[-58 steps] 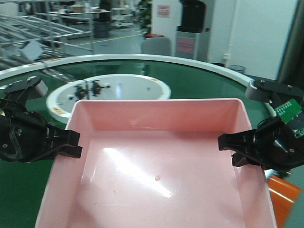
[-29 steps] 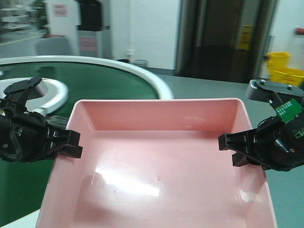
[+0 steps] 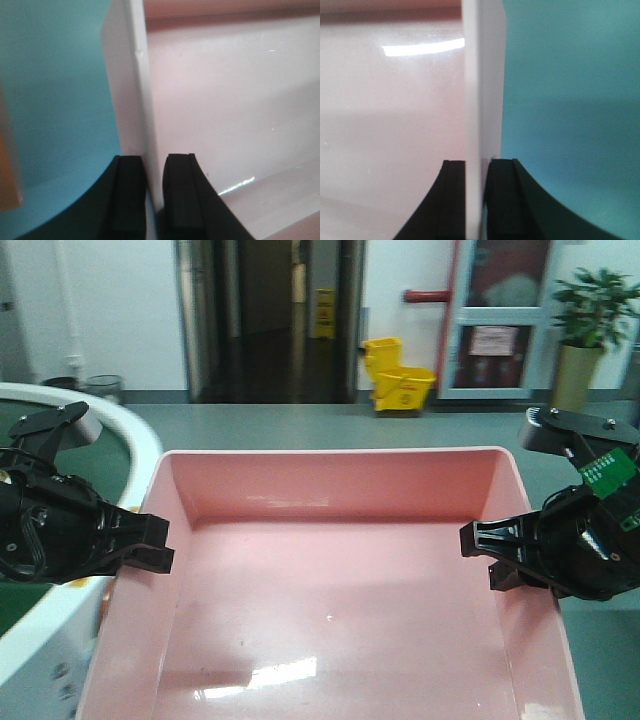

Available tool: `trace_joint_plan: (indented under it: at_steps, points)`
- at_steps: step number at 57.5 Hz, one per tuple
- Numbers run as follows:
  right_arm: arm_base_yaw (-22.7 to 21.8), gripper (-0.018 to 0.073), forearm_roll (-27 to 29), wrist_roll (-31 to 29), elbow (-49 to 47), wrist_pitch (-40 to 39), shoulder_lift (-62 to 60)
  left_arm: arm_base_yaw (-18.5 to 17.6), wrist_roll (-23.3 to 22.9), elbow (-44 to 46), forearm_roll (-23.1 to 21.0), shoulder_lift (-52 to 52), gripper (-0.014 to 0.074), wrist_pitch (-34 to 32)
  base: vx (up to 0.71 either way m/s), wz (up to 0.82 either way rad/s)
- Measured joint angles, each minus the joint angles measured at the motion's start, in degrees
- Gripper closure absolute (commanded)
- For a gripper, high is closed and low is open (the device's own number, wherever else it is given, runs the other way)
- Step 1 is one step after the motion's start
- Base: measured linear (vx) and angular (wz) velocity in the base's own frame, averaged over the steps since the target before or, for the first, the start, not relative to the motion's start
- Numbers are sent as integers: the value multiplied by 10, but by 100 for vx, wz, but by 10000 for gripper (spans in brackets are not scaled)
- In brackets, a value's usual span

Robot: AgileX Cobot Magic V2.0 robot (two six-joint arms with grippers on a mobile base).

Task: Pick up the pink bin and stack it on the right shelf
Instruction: 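Carry the pink bin with both grippers while the base drives to the table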

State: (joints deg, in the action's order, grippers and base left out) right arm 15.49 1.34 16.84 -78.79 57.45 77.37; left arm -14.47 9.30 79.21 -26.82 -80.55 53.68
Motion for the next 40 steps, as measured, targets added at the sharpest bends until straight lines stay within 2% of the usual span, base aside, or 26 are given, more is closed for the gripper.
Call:
trace_joint_plan:
  at_steps: [40]
  points:
    - [0,568,0,0,0,0,0,0,0,0,0,0,598,0,23,-53]
